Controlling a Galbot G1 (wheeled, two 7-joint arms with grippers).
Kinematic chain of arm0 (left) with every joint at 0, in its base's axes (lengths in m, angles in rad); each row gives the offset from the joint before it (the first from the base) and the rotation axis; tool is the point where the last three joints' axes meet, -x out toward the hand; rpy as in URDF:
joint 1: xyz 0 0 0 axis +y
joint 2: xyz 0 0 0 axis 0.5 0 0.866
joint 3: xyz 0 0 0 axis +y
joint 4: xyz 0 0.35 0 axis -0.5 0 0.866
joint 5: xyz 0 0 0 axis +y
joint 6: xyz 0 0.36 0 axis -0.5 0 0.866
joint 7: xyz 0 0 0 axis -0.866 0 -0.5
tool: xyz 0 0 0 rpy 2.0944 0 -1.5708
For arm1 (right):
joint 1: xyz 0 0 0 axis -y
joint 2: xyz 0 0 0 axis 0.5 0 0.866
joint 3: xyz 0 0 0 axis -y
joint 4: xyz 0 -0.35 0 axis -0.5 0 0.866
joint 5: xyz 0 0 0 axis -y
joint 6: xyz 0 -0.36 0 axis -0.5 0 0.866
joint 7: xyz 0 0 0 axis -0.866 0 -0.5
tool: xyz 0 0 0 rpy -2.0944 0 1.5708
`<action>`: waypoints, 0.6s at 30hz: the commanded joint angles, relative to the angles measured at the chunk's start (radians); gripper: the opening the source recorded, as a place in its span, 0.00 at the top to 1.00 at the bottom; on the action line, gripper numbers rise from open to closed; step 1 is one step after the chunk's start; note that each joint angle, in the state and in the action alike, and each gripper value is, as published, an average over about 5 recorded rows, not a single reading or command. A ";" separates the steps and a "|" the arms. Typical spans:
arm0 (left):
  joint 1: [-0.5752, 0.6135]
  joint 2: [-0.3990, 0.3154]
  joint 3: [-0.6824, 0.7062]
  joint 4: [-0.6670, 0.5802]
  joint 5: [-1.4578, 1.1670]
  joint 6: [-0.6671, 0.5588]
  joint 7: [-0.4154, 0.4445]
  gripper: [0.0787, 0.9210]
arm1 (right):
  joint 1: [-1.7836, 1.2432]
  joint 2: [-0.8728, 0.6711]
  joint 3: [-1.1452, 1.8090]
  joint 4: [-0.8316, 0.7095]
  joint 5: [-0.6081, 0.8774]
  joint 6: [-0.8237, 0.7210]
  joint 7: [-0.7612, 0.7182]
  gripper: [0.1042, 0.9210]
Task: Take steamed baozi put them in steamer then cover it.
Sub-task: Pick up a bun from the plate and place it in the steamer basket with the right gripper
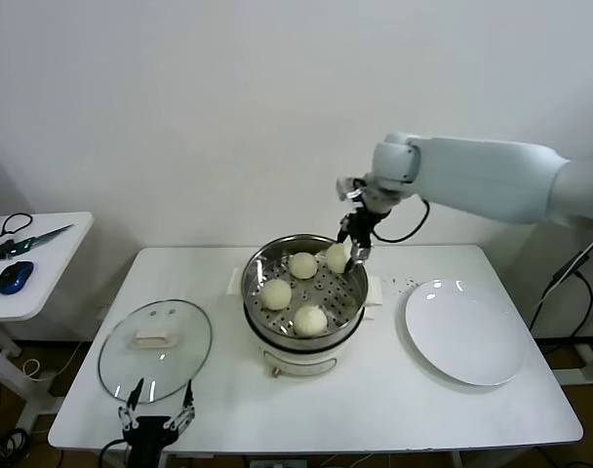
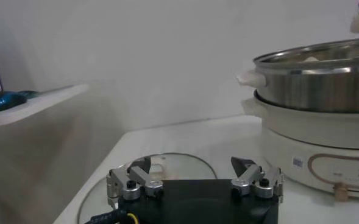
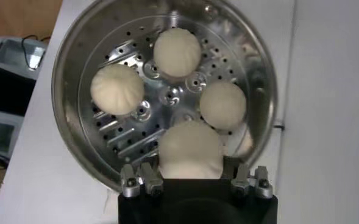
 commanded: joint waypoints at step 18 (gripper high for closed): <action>-0.007 0.001 -0.007 0.014 -0.008 0.002 0.000 0.12 | -0.146 0.080 0.002 -0.080 -0.086 -0.025 0.020 0.24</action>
